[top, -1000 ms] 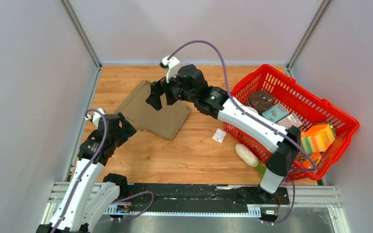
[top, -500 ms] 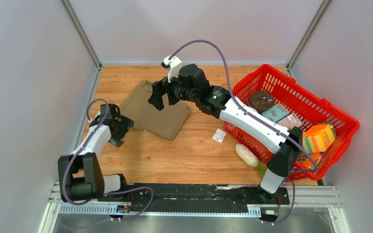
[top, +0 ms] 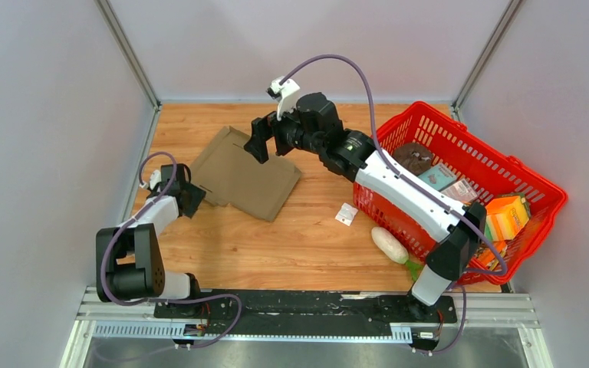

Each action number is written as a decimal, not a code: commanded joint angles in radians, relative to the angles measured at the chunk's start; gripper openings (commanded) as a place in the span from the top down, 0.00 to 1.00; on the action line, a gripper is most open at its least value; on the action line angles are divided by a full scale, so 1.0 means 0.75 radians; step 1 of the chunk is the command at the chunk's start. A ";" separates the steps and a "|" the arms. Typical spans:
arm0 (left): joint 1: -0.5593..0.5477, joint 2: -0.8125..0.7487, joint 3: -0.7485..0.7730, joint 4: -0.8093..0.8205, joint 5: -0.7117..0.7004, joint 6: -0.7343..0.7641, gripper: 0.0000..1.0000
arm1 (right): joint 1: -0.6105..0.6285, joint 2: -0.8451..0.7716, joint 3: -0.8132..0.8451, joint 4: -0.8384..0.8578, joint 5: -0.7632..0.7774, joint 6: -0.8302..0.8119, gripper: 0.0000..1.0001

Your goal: Fold the paper box

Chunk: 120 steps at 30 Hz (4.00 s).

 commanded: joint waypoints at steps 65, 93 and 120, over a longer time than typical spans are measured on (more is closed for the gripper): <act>-0.060 -0.910 0.243 -0.513 0.987 1.221 1.00 | -0.150 0.683 0.491 -0.279 -0.960 -0.910 0.20; -0.095 -0.947 0.328 -0.540 0.501 1.086 0.64 | -0.231 0.418 0.287 -0.238 -0.828 -0.730 1.00; -0.436 -0.276 0.748 -0.229 0.713 1.011 0.93 | -0.242 0.260 0.047 -0.117 -0.723 -0.587 1.00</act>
